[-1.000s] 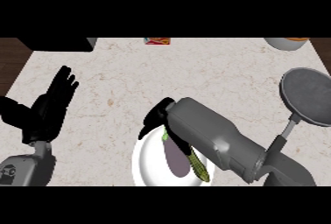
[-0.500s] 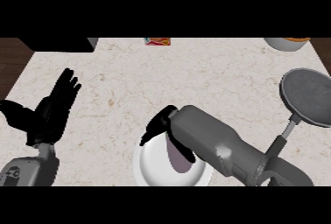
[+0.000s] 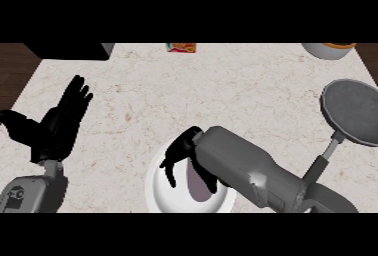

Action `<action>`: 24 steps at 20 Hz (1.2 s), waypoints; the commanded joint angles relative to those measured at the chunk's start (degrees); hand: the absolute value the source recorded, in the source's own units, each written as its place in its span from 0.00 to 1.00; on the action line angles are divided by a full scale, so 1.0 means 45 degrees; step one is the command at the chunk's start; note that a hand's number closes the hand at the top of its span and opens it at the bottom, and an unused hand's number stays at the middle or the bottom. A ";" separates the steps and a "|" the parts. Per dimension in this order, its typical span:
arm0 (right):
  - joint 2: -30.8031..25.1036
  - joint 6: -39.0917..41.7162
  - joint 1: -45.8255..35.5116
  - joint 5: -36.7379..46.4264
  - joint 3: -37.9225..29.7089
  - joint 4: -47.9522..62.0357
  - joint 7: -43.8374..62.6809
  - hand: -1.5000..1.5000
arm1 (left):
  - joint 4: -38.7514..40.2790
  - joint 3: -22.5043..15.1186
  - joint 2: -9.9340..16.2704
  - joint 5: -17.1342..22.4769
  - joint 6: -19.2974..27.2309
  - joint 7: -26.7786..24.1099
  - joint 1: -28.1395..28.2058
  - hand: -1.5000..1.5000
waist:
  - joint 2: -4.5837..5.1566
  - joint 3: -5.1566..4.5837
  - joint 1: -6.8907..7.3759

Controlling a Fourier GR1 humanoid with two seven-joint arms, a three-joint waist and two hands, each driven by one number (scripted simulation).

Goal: Pick the eggplant from the plate and place it in the pan

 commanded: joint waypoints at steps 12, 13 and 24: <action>0.0124 -0.0114 0.0895 -0.1135 0.0135 -0.0139 -0.0100 1.00 | 0.0631 -0.0034 -0.0404 -0.0373 0.0147 0.0117 -0.0719 0.50 | 0.0197 -0.0060 0.0065; 0.0124 -0.1640 0.0853 -0.1113 -0.1446 0.1744 0.1689 1.00 | -0.0015 0.0232 -0.0084 -0.0033 0.0023 0.0447 -0.0290 0.50 | 0.0115 -0.0063 -0.0217; -0.5283 -0.9939 -0.2349 -0.0598 -0.4337 0.5394 0.8803 1.00 | 0.0074 0.0505 0.0028 -0.0286 0.0426 0.0322 0.0268 0.50 | -0.0359 -0.0157 -0.1097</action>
